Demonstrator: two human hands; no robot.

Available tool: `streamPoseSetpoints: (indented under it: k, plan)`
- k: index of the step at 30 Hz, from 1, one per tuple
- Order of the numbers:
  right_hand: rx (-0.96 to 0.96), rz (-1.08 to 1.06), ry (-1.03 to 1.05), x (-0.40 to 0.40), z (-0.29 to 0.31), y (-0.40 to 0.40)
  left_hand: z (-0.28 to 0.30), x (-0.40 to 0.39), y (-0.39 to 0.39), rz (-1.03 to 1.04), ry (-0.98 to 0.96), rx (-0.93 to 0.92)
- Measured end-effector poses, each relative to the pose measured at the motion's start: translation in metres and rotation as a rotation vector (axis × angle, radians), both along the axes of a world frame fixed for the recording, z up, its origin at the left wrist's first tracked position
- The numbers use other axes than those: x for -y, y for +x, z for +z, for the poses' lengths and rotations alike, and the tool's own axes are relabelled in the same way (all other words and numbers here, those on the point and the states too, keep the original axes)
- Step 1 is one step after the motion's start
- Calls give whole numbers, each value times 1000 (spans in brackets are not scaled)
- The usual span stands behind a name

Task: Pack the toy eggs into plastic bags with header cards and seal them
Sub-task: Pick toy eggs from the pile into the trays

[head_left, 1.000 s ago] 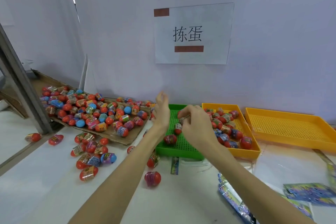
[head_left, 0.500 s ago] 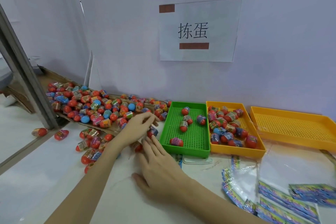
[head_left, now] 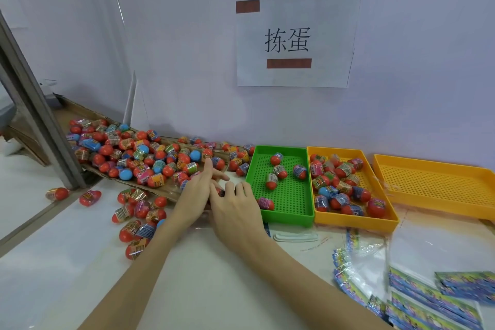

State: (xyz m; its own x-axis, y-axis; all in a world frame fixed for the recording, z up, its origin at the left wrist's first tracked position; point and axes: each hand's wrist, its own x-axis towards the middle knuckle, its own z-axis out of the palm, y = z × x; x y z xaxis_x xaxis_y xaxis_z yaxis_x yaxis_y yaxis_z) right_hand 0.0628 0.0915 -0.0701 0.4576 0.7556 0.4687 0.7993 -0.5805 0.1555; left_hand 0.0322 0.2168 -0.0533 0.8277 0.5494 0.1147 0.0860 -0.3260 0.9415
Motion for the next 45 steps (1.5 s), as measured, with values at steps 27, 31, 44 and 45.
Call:
streamPoseSetpoints:
  k: [27,31,44,45]
  plan:
    - [-634,133,364,74,45,86,-23,56,3,107,951,-193]
    - [-627,152,271,57,45,81,-20,55,2,-15,1079,-304]
    - [-531,103,527,109,45,86,45,74,62,131,119,81]
    - [-510,98,566,115,46,86,46,77,70,107,116,25]
